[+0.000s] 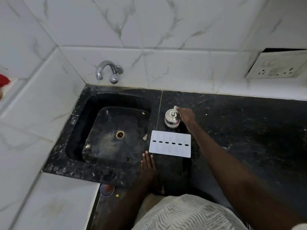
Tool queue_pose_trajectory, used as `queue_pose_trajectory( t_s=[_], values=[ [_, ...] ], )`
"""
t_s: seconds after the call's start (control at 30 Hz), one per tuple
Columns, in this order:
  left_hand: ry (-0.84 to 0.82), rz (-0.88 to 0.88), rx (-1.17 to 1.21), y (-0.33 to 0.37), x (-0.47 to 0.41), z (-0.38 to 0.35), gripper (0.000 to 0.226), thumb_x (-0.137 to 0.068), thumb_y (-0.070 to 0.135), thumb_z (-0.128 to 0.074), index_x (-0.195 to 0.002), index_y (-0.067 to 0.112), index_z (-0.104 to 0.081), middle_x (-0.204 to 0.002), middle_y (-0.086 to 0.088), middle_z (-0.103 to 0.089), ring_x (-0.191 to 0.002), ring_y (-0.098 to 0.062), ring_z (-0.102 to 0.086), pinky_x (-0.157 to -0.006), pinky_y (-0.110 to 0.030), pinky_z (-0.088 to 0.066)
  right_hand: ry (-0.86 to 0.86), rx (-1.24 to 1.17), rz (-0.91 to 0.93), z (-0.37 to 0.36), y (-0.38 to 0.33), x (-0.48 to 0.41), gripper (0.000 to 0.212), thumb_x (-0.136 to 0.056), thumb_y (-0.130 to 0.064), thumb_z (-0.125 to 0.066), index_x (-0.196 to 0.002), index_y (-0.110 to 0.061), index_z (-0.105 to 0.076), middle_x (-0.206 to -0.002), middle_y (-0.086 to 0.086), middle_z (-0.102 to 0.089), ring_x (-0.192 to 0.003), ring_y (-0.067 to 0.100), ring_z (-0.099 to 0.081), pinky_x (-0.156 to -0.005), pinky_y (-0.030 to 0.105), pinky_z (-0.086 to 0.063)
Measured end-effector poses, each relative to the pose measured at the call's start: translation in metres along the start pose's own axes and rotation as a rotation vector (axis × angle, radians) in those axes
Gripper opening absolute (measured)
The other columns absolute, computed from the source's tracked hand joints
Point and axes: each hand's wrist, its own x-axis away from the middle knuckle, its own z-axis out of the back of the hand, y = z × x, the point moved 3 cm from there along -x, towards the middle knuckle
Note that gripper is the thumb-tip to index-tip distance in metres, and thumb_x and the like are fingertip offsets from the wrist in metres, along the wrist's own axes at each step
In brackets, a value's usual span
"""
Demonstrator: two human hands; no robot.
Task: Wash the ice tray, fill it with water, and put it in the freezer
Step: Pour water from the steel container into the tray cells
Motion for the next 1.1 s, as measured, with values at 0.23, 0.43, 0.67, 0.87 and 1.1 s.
queue_pose_trajectory(
  t_s=[0.23, 0.43, 0.67, 0.87, 1.1],
  values=[
    [0.061, -0.002, 0.021, 0.001, 0.002, 0.000, 0.148, -0.077, 0.067, -0.076, -0.145, -0.013, 0.028, -0.144, -0.035, 0.042, -0.143, -0.055, 0.033, -0.124, -0.061, 0.008, -0.007, -0.135, -0.053, -0.015, -0.011, -0.002, 0.027, -0.091, -0.027, -0.075, -0.075, -0.006, -0.073, -0.073, 0.006, -0.065, -0.065, 0.016, -0.056, -0.055, 0.028, -0.038],
    [0.038, -0.005, 0.038, 0.001, -0.002, -0.002, 0.159, -0.066, 0.069, -0.082, -0.152, -0.013, 0.023, -0.143, -0.037, 0.043, -0.142, -0.054, 0.036, -0.124, -0.066, 0.004, -0.016, -0.245, -0.142, -0.021, -0.012, -0.009, 0.031, -0.088, -0.010, -0.078, -0.060, -0.014, -0.064, -0.062, 0.003, -0.061, -0.057, 0.015, -0.054, -0.055, 0.028, -0.042],
    [0.029, -0.020, 0.068, 0.005, 0.005, 0.002, 0.136, -0.085, 0.051, -0.077, -0.151, -0.014, 0.021, -0.148, -0.040, 0.040, -0.143, -0.057, 0.033, -0.125, -0.064, 0.006, -0.062, -0.264, -0.146, -0.009, 0.005, -0.021, 0.012, -0.086, -0.007, -0.080, -0.087, 0.004, -0.077, -0.079, 0.015, -0.072, -0.062, 0.020, -0.066, -0.054, 0.027, -0.054],
    [0.068, 0.012, 0.116, 0.003, 0.000, -0.002, 0.119, -0.096, 0.042, -0.065, -0.144, -0.013, 0.029, -0.130, -0.034, 0.061, -0.137, -0.053, 0.041, -0.125, -0.065, 0.005, -0.080, -0.240, -0.089, 0.013, 0.006, -0.003, 0.021, -0.089, 0.000, -0.076, -0.070, -0.005, -0.070, -0.063, 0.004, -0.067, -0.046, 0.007, -0.059, -0.044, 0.018, -0.048],
    [0.024, 0.010, 0.062, 0.006, 0.006, 0.004, 0.136, -0.085, 0.051, -0.078, -0.153, -0.014, 0.021, -0.155, -0.042, 0.031, -0.145, -0.059, 0.028, -0.123, -0.061, 0.008, -0.036, -0.265, -0.057, 0.041, 0.017, -0.002, 0.021, -0.089, -0.002, -0.076, -0.069, -0.008, -0.072, -0.082, 0.013, -0.072, -0.060, 0.014, -0.059, -0.050, 0.021, -0.048]
  ],
)
